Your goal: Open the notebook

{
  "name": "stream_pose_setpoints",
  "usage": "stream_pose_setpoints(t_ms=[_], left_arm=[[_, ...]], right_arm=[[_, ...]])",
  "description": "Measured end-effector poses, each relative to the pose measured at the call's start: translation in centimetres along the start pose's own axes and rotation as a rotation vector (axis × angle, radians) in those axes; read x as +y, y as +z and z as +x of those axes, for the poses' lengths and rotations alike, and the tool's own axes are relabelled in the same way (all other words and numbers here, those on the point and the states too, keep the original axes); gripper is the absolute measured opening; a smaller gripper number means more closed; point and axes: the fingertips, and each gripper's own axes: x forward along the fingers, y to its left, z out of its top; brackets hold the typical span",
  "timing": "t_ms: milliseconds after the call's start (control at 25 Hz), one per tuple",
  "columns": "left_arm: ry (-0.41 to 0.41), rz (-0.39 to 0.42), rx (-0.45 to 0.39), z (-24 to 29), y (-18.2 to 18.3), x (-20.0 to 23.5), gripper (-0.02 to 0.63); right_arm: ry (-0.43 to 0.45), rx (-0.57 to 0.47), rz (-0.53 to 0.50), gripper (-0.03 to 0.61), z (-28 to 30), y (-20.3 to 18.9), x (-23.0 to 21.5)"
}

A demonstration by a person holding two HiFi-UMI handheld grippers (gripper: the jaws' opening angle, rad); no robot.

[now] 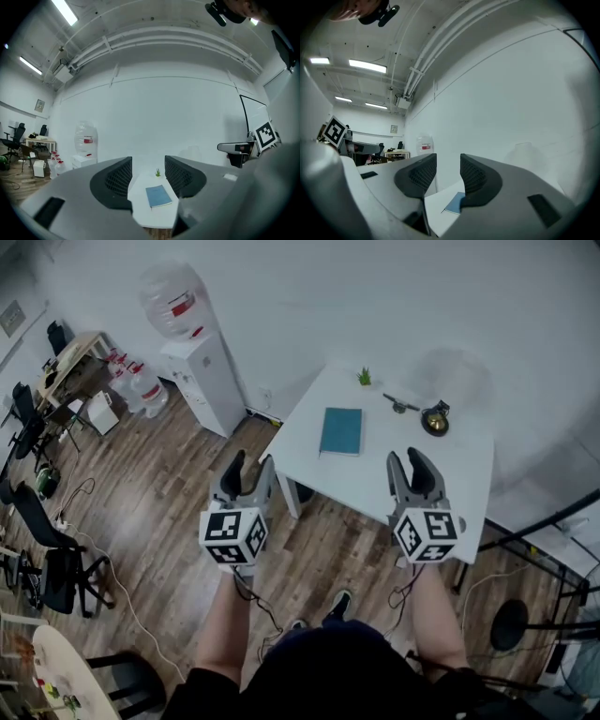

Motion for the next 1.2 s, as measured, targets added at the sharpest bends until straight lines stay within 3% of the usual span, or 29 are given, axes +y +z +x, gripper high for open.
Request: stream_pose_setpoints(t_ms=[240,520,760,1000,1200], left_arm=[[0.024,0.028,0.012,3.4,0.1,-1.7,0.212],[0.032,0.037,0.017,6.3,0.2,-3.0,0.212],[0.023,0.038,0.040,9.1,-0.7,-1.8,0.212],[-0.047,0.035,0.042,14.0,-1.0,-0.8,0.212],[-0.118,0.019,0.028,18.6,0.2,1.9,0.212]], right_arm=[[0.040,-0.001,0.054,0.164,3.1,-1.0,-3.5],[0.061,-0.010,0.042,0.162,5.0,-0.8,-5.9],[0.049,-0.007,0.066,0.158,7.1,-1.7,-6.8],[-0.014,-0.006,0.050,0.161,9.7,-2.0,-8.2],[-0.052,0.000,-0.012,0.166,13.3,-0.9,-6.9]])
